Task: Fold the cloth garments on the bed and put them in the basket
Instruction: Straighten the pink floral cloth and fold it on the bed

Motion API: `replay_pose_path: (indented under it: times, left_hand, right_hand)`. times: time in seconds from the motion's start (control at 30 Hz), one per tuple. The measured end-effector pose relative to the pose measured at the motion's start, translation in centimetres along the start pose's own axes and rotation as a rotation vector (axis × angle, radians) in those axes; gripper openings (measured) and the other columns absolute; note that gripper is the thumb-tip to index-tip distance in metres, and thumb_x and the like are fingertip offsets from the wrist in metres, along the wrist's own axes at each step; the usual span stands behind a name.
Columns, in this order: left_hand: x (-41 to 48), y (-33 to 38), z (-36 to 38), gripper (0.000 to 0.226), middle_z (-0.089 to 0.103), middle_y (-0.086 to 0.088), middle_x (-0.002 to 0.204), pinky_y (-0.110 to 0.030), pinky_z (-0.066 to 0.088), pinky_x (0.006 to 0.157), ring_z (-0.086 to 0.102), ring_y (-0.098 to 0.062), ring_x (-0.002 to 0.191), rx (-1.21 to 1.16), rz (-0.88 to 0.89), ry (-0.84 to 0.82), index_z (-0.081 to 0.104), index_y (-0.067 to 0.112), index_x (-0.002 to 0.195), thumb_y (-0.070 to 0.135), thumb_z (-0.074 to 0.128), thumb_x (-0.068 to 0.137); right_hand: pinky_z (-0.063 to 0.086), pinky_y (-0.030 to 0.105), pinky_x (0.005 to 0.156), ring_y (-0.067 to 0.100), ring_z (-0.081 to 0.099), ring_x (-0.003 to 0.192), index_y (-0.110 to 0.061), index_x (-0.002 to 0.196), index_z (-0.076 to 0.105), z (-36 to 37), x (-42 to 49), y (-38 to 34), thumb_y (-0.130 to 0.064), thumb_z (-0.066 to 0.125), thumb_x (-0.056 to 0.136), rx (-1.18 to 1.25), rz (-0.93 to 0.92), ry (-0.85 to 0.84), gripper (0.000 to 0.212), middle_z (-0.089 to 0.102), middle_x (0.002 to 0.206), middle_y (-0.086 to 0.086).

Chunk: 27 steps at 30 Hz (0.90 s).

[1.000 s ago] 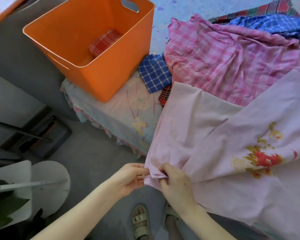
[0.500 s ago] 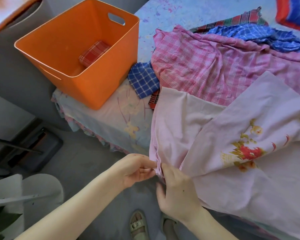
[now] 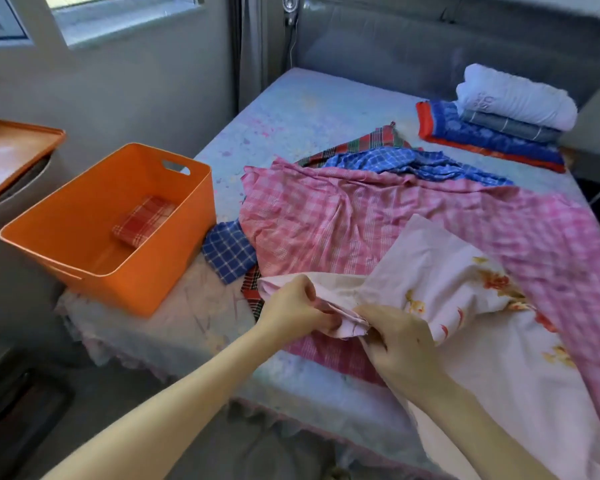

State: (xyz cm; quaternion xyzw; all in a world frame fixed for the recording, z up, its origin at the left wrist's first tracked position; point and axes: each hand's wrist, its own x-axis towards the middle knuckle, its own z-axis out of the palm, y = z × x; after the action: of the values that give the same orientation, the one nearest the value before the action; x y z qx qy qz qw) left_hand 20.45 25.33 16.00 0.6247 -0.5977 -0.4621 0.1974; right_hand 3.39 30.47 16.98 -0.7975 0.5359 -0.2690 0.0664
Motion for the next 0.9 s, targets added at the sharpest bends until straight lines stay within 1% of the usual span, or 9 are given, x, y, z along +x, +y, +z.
replay_pose_path:
  times: [0.07, 0.13, 0.2, 0.27, 0.33, 0.47, 0.6, 0.8, 0.9]
  left_hand:
    - [0.7, 3.4, 0.1, 0.051, 0.053, 0.007, 0.087, -0.025, 0.035, 0.063, 0.050, -0.013, 0.080, 0.149, 0.181, 0.001, 0.052, 0.022, 0.099, 0.042, 0.074, 0.057]
    - [1.5, 6.0, 0.3, 0.060, 0.049, 0.006, 0.099, -0.025, 0.032, 0.074, 0.047, -0.014, 0.095, 0.294, 0.325, 0.076, 0.054, 0.029, 0.110, 0.055, 0.071, 0.059]
    - [2.9, 7.9, 0.6, 0.047, 0.050, 0.005, 0.097, -0.025, 0.028, 0.074, 0.046, -0.016, 0.093, 0.354, 0.435, 0.162, 0.061, 0.030, 0.107, 0.053, 0.072, 0.067]
    - [4.0, 10.2, 1.0, 0.021, 0.057, 0.004, 0.089, -0.024, 0.029, 0.067, 0.052, -0.016, 0.087, 0.375, 0.517, 0.153, 0.069, 0.026, 0.094, 0.037, 0.071, 0.076]
    - [4.9, 12.3, 1.4, 0.003, 0.057, 0.009, 0.072, -0.024, 0.031, 0.057, 0.052, -0.010, 0.070, 0.338, 0.484, 0.105, 0.067, 0.022, 0.076, 0.022, 0.065, 0.079]
    - [7.2, 15.7, 1.8, 0.028, 0.044, 0.006, 0.049, -0.025, 0.025, 0.046, 0.038, -0.012, 0.048, 0.256, 0.365, 0.163, 0.045, 0.018, 0.052, 0.005, 0.055, 0.074]
    - [10.0, 19.8, 0.4, 0.034, 0.044, 0.002, 0.046, -0.024, 0.027, 0.046, 0.038, -0.015, 0.046, 0.184, 0.286, 0.299, 0.044, 0.020, 0.047, 0.007, 0.052, 0.078]
    - [12.6, 24.2, -3.4, 0.017, 0.063, -0.013, 0.066, -0.029, 0.041, 0.057, 0.056, -0.027, 0.063, 0.163, 0.125, 0.460, 0.064, 0.005, 0.068, 0.012, 0.055, 0.082]
    - [13.4, 25.4, -5.3, 0.020, 0.062, -0.008, 0.050, -0.019, 0.038, 0.043, 0.057, -0.018, 0.041, 0.002, 0.012, 0.353, 0.065, 0.003, 0.069, 0.015, 0.058, 0.083]
  right_hand:
    - [0.030, 0.002, 0.062, 0.007, 0.051, 0.071, -0.028, 0.084, 0.061, -3.9, 1.0, 0.6, -0.010, 0.064, 0.069, -0.015, 0.028, 0.052, 0.024, 0.064, 0.068, -0.010]
    - [0.031, 0.001, 0.064, 0.000, 0.052, 0.070, -0.029, 0.087, 0.062, -7.5, 2.0, 1.0, -0.022, 0.057, 0.075, 0.019, 0.046, 0.111, 0.014, 0.065, 0.072, -0.013]
    - [0.033, 0.007, 0.059, -0.007, 0.051, 0.064, -0.032, 0.090, 0.056, -11.0, 2.9, 1.3, -0.033, 0.049, 0.075, 0.096, 0.078, 0.146, 0.017, 0.062, 0.071, -0.016]
    - [0.035, 0.010, 0.056, -0.006, 0.055, 0.064, -0.039, 0.091, 0.054, -14.7, 4.3, 2.3, -0.029, 0.050, 0.075, 0.137, 0.147, 0.221, 0.019, 0.061, 0.073, -0.024]
    - [0.043, 0.022, 0.062, 0.005, 0.059, 0.069, -0.049, 0.086, 0.054, -18.2, 6.3, 4.2, -0.021, 0.051, 0.073, 0.141, 0.212, 0.329, 0.031, 0.061, 0.075, -0.027]
    - [0.050, 0.039, 0.076, 0.013, 0.058, 0.076, -0.043, 0.073, 0.055, -25.3, 10.6, 7.8, -0.016, 0.051, 0.073, 0.175, 0.248, 0.520, 0.027, 0.061, 0.071, -0.018]
    - [0.047, 0.035, 0.077, 0.007, 0.055, 0.074, -0.037, 0.072, 0.054, -32.8, 14.0, 9.4, -0.009, 0.051, 0.075, 0.200, 0.147, 0.660, 0.028, 0.059, 0.069, -0.020]
    - [0.042, 0.022, 0.072, 0.011, 0.054, 0.078, -0.027, 0.079, 0.057, -42.1, 18.2, 10.9, 0.000, 0.049, 0.078, 0.185, 0.064, 0.850, 0.029, 0.058, 0.076, -0.010]
    - [0.041, 0.021, 0.073, 0.008, 0.053, 0.078, -0.034, 0.075, 0.054, -45.0, 19.8, 12.5, -0.004, 0.050, 0.080, 0.166, 0.079, 0.922, 0.031, 0.056, 0.075, -0.017]
